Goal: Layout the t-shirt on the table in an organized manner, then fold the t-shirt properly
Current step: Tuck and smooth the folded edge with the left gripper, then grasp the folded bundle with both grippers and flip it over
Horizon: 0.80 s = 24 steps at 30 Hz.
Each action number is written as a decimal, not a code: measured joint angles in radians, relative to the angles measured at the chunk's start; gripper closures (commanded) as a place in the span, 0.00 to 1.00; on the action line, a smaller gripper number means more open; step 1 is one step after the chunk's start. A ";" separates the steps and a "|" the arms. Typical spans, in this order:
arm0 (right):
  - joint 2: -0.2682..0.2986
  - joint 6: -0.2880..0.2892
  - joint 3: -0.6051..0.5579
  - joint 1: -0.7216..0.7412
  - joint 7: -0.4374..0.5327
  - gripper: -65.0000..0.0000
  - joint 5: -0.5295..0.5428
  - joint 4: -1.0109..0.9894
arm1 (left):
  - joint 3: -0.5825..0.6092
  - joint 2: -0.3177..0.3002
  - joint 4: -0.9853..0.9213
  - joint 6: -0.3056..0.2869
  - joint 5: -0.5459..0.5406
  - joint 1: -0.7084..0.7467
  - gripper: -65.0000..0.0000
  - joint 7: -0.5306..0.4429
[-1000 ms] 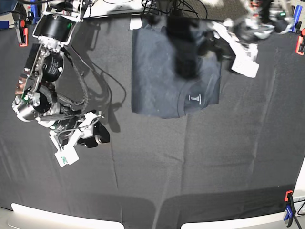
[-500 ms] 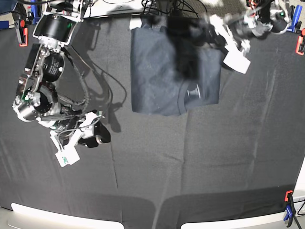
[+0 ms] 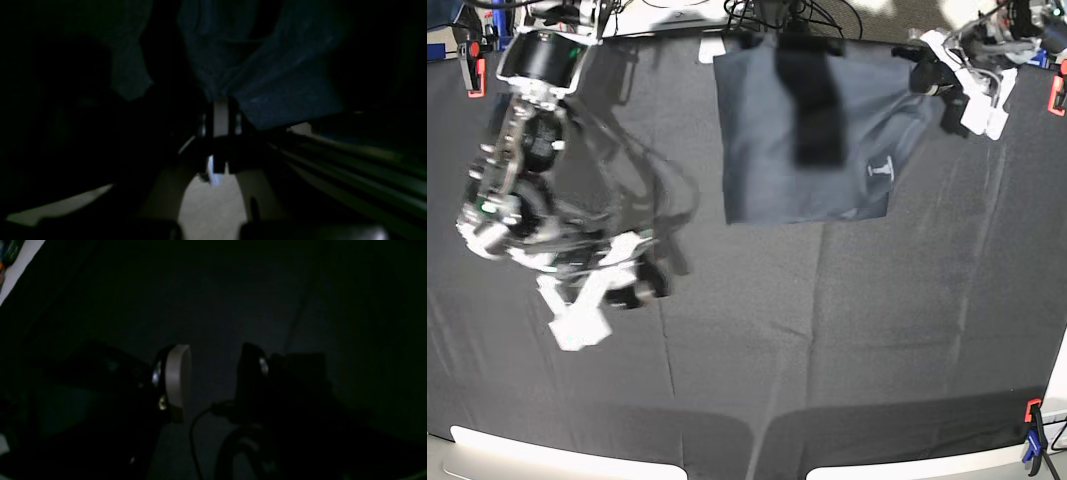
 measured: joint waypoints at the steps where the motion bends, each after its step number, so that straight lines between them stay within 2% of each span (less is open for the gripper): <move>1: 0.000 0.000 -0.014 0.000 0.000 0.62 0.000 0.000 | 0.000 0.000 -0.007 0.000 0.000 0.000 1.00 -0.016; 4: 0.000 0.000 -0.053 0.000 0.000 0.62 -0.010 0.000 | 0.000 0.000 -0.026 0.000 0.046 0.000 1.00 -0.069; 8: 0.000 0.000 -0.072 0.000 0.000 0.62 -0.012 0.000 | 0.000 -0.003 -0.032 0.000 0.215 0.000 0.68 -0.139; 9: 0.000 0.000 -0.072 0.000 0.000 0.62 -0.012 0.000 | 0.000 -0.008 -0.032 0.000 0.249 0.000 0.63 -0.158; 11: 0.000 0.000 -0.072 0.000 0.000 0.62 0.002 0.000 | 0.000 -0.023 -0.032 0.000 0.289 0.000 0.62 -0.192; 13: 0.000 0.000 -0.071 0.000 -0.001 0.62 0.080 0.000 | 0.000 -0.039 -0.032 0.003 0.295 0.000 0.62 -0.212; 15: 0.000 0.014 -0.076 0.000 -0.001 0.67 0.169 0.001 | 0.000 -0.046 -0.032 0.043 0.295 0.000 0.62 -0.247; 17: 0.000 0.027 -0.105 0.000 -0.001 0.70 0.214 0.001 | 0.000 -0.053 -0.032 0.041 0.299 0.000 0.62 -0.258; 24: 0.000 0.031 -0.313 0.000 0.000 0.88 0.199 0.001 | -0.001 -0.052 -0.026 0.038 0.169 0.000 0.62 -0.237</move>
